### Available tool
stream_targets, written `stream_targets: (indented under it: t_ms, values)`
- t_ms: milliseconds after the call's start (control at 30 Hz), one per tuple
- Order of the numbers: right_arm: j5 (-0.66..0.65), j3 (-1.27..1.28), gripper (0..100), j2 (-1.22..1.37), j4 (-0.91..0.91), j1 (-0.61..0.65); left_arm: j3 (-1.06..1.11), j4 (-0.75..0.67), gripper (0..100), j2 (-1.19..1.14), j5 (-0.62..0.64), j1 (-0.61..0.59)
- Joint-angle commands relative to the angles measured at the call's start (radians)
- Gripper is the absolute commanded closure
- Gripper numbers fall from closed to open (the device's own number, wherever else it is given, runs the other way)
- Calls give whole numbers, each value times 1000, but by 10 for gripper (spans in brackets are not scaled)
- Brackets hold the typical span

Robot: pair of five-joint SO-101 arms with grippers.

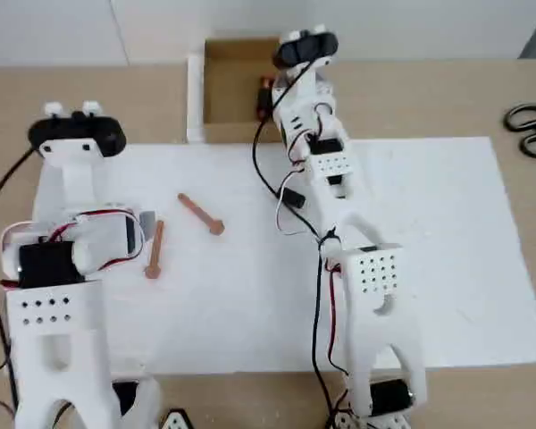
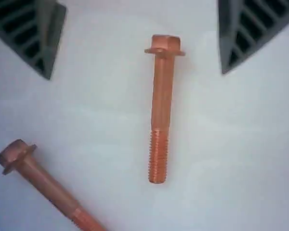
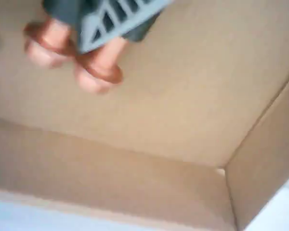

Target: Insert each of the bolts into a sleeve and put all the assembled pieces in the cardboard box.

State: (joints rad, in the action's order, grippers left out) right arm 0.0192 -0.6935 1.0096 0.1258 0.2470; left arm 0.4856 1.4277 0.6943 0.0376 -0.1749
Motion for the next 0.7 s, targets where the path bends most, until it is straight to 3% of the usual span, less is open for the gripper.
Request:
stream_targets:
  t_ms: [0, 133, 667]
  values:
    - [-9, -58, 818, -36, 10, -1, -5, 5, 784, 6, -3, -2]
    - [-8, -58, 818, -134, 174, -25, -7, 5, 784, 6, -3, -2]
    - [-5, -58, 818, -719, 1121, -27, -2, 5, 784, 3, -2, 0]
